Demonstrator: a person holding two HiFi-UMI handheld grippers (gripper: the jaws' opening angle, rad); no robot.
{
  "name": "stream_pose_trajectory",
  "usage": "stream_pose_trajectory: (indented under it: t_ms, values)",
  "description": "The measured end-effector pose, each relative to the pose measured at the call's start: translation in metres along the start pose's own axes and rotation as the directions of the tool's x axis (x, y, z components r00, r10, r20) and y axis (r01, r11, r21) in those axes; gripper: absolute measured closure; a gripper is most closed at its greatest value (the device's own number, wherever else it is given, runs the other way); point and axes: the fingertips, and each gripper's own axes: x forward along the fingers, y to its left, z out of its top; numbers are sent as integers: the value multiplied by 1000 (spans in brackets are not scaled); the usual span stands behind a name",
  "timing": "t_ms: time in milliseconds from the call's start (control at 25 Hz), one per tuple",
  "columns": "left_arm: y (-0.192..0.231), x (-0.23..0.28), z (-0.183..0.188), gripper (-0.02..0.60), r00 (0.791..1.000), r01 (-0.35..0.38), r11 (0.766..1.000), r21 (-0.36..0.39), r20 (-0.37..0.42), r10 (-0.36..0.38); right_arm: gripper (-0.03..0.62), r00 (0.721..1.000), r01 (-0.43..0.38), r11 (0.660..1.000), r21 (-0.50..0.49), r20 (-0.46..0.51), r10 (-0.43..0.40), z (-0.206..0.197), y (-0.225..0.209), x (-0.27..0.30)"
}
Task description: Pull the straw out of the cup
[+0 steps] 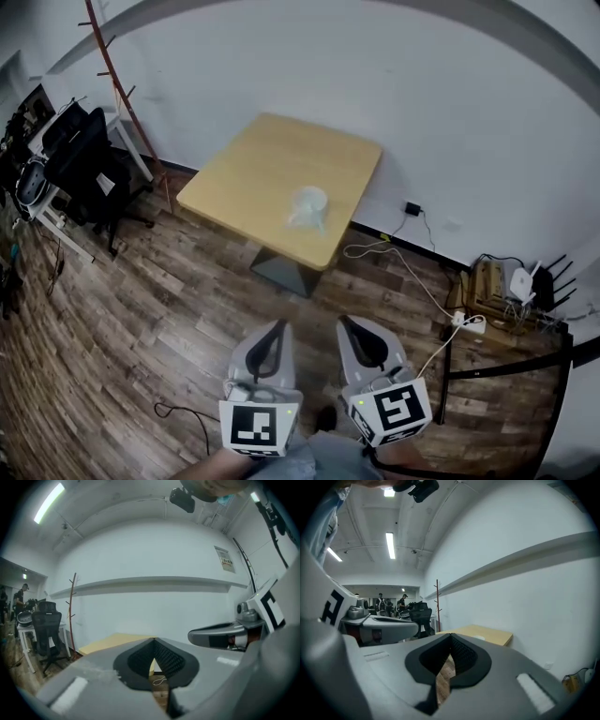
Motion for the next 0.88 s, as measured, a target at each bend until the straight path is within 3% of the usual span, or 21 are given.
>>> stream_pose_trajectory:
  t_ms: [360, 880]
  values:
    - [76, 62, 37, 561, 993, 55, 998, -37, 107, -50, 588, 998, 69, 996, -60, -5, -70, 26, -4, 87]
    - [128, 109, 39, 561, 984, 152, 988, -23, 100, -149, 588, 979, 201, 977, -66, 24, -200, 38, -19, 141]
